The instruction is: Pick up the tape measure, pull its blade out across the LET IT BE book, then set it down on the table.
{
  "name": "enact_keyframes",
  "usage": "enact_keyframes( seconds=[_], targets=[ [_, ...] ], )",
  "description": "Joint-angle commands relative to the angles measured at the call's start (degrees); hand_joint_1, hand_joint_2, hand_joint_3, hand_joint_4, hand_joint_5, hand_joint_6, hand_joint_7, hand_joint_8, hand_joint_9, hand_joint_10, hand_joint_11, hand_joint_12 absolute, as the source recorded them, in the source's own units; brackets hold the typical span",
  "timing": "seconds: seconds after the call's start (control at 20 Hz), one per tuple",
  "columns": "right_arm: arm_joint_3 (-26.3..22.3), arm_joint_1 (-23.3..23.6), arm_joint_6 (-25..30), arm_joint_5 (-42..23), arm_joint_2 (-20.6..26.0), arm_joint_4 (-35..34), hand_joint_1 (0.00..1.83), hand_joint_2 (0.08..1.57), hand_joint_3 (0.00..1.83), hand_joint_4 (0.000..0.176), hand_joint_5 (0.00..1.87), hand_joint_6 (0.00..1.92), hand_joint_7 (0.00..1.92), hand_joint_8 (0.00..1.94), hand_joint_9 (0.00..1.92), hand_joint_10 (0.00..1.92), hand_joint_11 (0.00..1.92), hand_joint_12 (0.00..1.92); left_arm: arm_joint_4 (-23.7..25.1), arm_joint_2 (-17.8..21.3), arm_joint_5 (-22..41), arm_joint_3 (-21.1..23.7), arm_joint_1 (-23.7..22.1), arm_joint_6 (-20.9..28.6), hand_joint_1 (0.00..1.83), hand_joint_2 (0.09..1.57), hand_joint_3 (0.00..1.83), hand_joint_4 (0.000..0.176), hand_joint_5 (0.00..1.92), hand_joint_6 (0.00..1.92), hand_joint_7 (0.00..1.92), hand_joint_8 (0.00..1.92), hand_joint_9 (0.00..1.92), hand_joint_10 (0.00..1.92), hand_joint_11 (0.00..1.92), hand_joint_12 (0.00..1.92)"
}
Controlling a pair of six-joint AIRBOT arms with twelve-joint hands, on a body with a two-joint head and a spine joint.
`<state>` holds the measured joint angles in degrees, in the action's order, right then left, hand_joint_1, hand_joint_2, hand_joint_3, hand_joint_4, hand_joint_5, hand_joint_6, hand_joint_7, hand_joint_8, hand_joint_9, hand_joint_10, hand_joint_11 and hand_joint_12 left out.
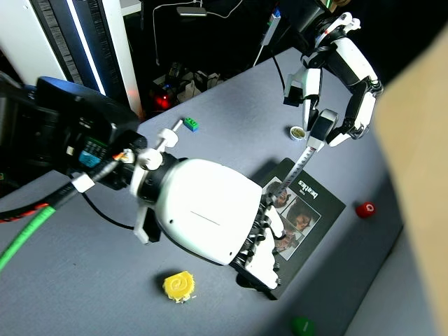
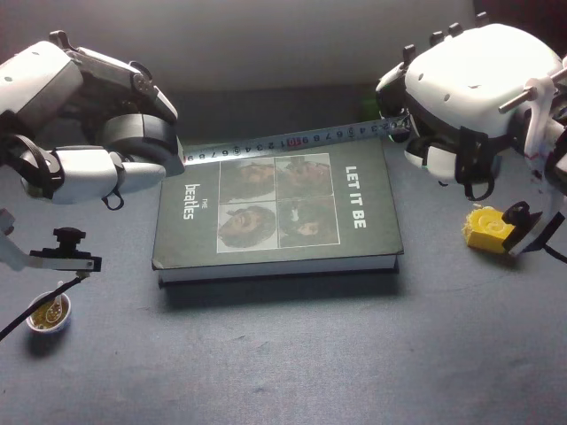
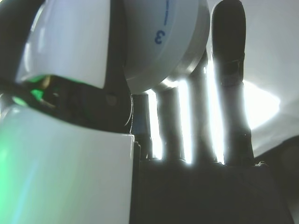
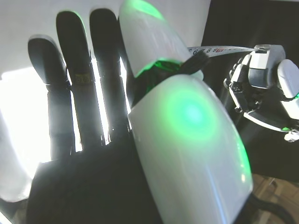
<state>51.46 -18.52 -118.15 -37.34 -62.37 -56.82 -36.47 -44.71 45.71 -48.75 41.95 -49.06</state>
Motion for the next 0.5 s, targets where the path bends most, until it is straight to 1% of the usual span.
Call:
enact_keyframes(
  seconds=[0.0,0.05,0.1,0.15,0.2,0.25,0.3,0.35,0.45],
  targets=[
    [0.04,0.38,-0.19,-4.83,0.79,3.09,1.19,1.18,0.00,0.000,0.76,1.31,0.95,1.09,0.78,1.02,0.56,1.53,1.09,0.53,7.35,-0.24,-0.54,0.39,1.39,1.07,0.00,0.000,1.08,0.66,1.12,0.81,0.92,1.18,0.85,1.07],
    [0.04,0.40,-0.15,-4.94,0.95,3.08,1.19,1.19,0.00,0.000,0.75,1.31,0.96,1.09,0.77,1.02,0.55,1.53,1.07,0.53,7.39,-0.24,-0.55,0.39,1.39,1.07,0.00,0.000,1.06,0.67,1.13,0.79,0.93,1.18,0.85,1.07],
    [0.02,0.41,-0.15,-5.06,1.11,3.09,1.34,1.19,0.00,0.000,0.72,1.31,0.96,1.05,0.72,1.44,0.55,1.54,1.07,0.53,7.47,-0.23,-0.51,0.39,1.39,1.07,0.00,0.000,1.04,0.70,1.13,0.80,0.92,1.19,0.85,1.06],
    [0.00,0.41,-0.15,-5.04,1.18,3.10,1.35,1.19,0.00,0.000,0.72,1.31,0.95,1.05,0.72,1.47,0.55,1.54,1.07,0.53,7.47,-0.22,-0.47,0.39,1.39,1.07,0.00,0.000,1.03,0.71,1.13,0.80,0.92,1.19,0.86,1.06],
    [-0.02,0.33,-0.15,-5.04,1.18,3.10,1.35,1.19,0.00,0.000,0.72,1.31,0.95,1.05,0.72,1.47,0.55,1.54,1.01,0.53,7.47,-0.22,-0.46,0.39,1.39,1.07,0.00,0.000,1.03,0.71,1.13,0.80,0.92,1.19,0.86,1.06],
    [-0.03,0.27,-0.15,-4.99,1.17,3.10,1.22,1.19,0.00,0.000,0.73,1.32,0.95,1.10,0.72,1.20,0.54,1.54,0.95,0.53,7.47,-0.24,-0.46,0.39,1.39,1.07,0.00,0.000,1.03,0.71,1.13,0.80,0.92,1.19,0.86,1.06],
    [-0.05,0.21,-0.16,-4.92,1.14,3.11,1.20,1.19,0.00,0.000,0.74,1.31,0.95,1.10,0.75,1.08,0.55,1.54,0.94,0.53,7.60,-0.24,-0.46,0.39,1.39,1.07,0.00,0.000,1.04,0.71,1.13,0.81,0.92,1.19,0.85,1.06],
    [-0.05,0.22,-0.16,-4.91,1.13,3.11,1.19,1.19,0.00,0.000,0.75,1.31,0.95,1.10,0.76,1.05,0.56,1.54,0.94,0.53,7.65,-0.24,-0.46,0.39,1.39,1.07,0.00,0.000,1.05,0.69,1.12,0.82,0.92,1.20,0.85,1.06],
    [-0.05,0.26,-0.16,-4.93,1.13,3.11,1.19,1.19,0.00,0.000,0.75,1.31,0.95,1.10,0.76,1.05,0.56,1.54,0.93,0.53,7.66,-0.23,-0.45,0.39,1.39,1.07,0.00,0.000,1.06,0.69,1.12,0.82,0.92,1.20,0.85,1.06]
  ],
)
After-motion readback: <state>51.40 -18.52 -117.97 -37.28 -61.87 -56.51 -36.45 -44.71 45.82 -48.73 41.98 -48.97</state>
